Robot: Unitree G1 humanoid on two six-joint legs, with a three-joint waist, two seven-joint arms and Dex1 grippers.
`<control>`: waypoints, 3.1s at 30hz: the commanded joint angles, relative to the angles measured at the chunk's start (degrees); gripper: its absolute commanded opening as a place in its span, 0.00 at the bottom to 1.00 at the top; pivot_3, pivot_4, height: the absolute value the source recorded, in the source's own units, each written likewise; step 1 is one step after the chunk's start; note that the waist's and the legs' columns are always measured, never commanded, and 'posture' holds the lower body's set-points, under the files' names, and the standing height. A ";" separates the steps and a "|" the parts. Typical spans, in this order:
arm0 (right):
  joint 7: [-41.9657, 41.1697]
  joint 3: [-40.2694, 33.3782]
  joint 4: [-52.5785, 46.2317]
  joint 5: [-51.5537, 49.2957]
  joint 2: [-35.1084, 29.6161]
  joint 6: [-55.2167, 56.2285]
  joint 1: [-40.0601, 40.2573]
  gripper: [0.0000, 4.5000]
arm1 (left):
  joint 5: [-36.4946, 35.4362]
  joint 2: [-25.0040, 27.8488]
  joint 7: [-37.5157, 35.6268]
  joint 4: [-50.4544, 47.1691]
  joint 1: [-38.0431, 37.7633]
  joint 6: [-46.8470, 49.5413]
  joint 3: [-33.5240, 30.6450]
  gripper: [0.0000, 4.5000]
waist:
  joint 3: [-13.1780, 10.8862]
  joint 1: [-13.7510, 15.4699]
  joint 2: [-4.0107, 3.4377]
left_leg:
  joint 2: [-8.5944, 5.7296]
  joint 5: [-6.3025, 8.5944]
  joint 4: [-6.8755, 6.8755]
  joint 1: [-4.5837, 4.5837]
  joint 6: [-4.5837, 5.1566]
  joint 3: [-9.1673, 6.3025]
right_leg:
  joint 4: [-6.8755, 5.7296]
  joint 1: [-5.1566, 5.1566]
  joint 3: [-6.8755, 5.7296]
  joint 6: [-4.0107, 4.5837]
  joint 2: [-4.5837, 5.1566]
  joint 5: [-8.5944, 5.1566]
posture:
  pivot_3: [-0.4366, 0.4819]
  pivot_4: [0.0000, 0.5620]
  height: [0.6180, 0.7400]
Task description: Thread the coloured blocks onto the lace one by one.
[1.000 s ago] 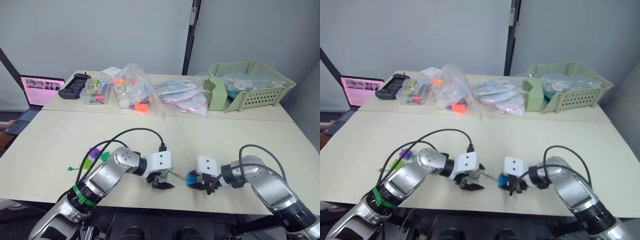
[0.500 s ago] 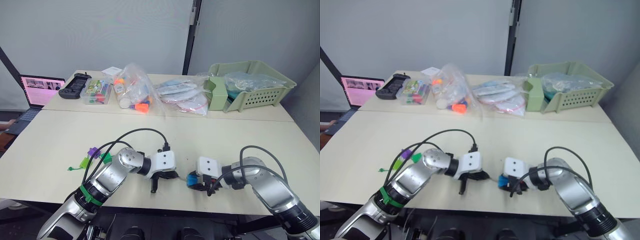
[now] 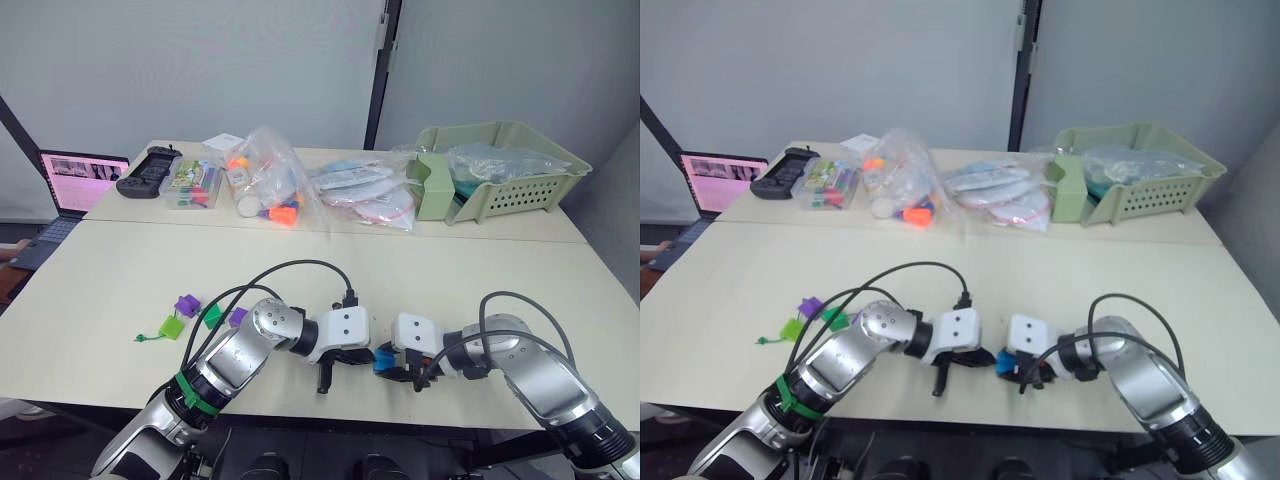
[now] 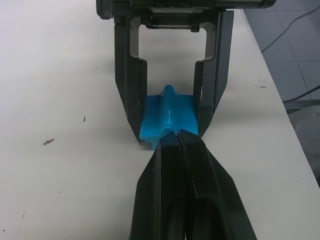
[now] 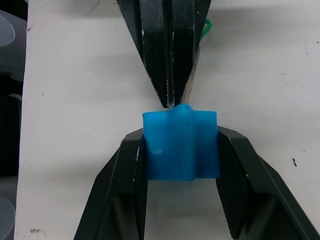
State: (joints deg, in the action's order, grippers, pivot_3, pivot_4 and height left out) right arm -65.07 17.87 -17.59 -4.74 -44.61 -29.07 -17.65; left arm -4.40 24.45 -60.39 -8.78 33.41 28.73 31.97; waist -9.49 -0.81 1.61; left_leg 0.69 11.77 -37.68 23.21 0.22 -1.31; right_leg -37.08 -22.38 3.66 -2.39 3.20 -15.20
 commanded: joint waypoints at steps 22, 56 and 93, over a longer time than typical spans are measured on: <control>-0.18 1.43 -1.02 -0.27 -0.72 -1.12 1.53 0.30 | 3.62 2.27 -4.02 6.95 1.20 -10.07 -1.42 0.44 | 0.00 -0.02 0.00 | 0.01 0.00 0.01 0.04 0.00 0.00 | 0.01 -0.03 -0.01 0.00 -0.01 0.00 | 0.48 0.27 1.00; 0.47 1.46 -1.62 -0.11 -0.69 -1.70 1.74 0.30 | 4.53 -5.25 -1.78 5.55 2.37 -5.62 -1.80 0.07 | 0.00 0.22 0.00 | -0.06 0.00 -0.01 0.05 0.00 0.00 | 0.03 0.00 -0.01 -0.02 0.05 -0.01 | 0.48 0.27 1.00; 1.14 1.33 -1.73 -0.63 -1.84 -2.30 2.17 0.30 | 3.76 -3.53 -4.52 7.57 0.70 -10.01 -2.31 0.01 | 0.00 0.15 0.00 | -0.04 0.00 0.01 0.06 0.00 0.00 | 0.04 -0.01 -0.02 -0.02 0.06 -0.01 | 0.48 0.27 1.00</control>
State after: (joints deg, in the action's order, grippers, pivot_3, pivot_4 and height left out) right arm -63.50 17.72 -19.39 -5.54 -45.83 -30.54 -16.62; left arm -0.12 21.47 -65.45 0.90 32.89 18.90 29.84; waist -9.50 -0.67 1.61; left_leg 0.65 11.78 -37.67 23.26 0.22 -1.31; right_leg -37.03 -22.38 3.64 -2.41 3.25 -15.22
